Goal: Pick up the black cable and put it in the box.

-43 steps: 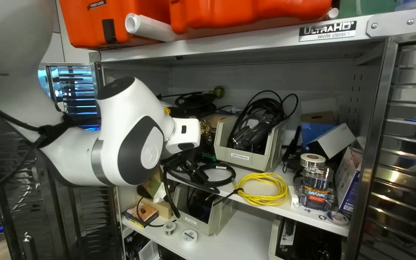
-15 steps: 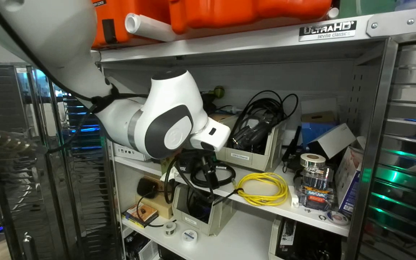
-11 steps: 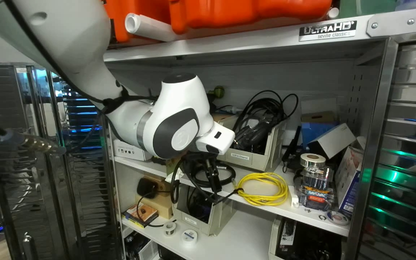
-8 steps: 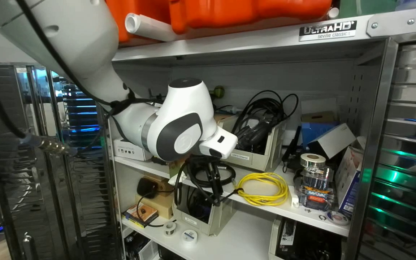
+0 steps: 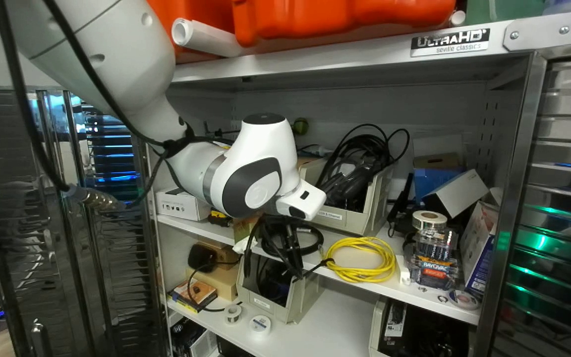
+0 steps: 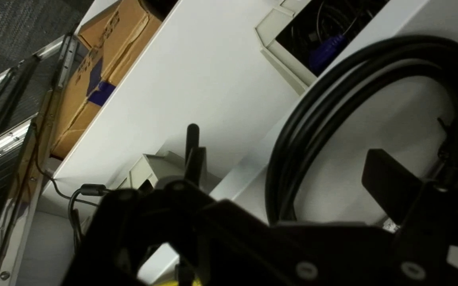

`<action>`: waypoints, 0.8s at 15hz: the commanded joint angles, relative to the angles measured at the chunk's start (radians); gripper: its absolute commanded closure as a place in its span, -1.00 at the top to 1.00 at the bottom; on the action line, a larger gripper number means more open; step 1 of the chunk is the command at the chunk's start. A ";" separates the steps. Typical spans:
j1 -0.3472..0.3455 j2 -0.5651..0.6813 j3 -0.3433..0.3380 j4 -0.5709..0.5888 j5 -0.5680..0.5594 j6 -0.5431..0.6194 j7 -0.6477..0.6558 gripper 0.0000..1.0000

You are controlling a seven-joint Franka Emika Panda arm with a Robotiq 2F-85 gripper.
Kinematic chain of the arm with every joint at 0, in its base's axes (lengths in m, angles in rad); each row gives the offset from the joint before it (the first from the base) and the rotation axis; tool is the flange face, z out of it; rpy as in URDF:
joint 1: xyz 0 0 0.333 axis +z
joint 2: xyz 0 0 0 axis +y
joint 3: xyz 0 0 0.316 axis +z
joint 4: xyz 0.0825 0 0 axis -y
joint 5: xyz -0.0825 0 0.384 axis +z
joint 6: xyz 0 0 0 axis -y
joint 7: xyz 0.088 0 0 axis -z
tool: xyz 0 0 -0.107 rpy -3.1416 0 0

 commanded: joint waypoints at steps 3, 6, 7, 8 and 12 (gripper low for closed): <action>0.041 0.054 -0.032 0.115 0.021 -0.151 -0.020 0.50; 0.049 0.052 -0.036 0.130 0.013 -0.167 -0.020 0.16; 0.050 0.047 -0.034 0.128 0.014 -0.167 -0.022 0.00; 0.050 0.043 -0.033 0.125 0.017 -0.174 -0.026 -0.19; 0.046 0.028 -0.035 0.104 0.018 -0.198 -0.037 -0.68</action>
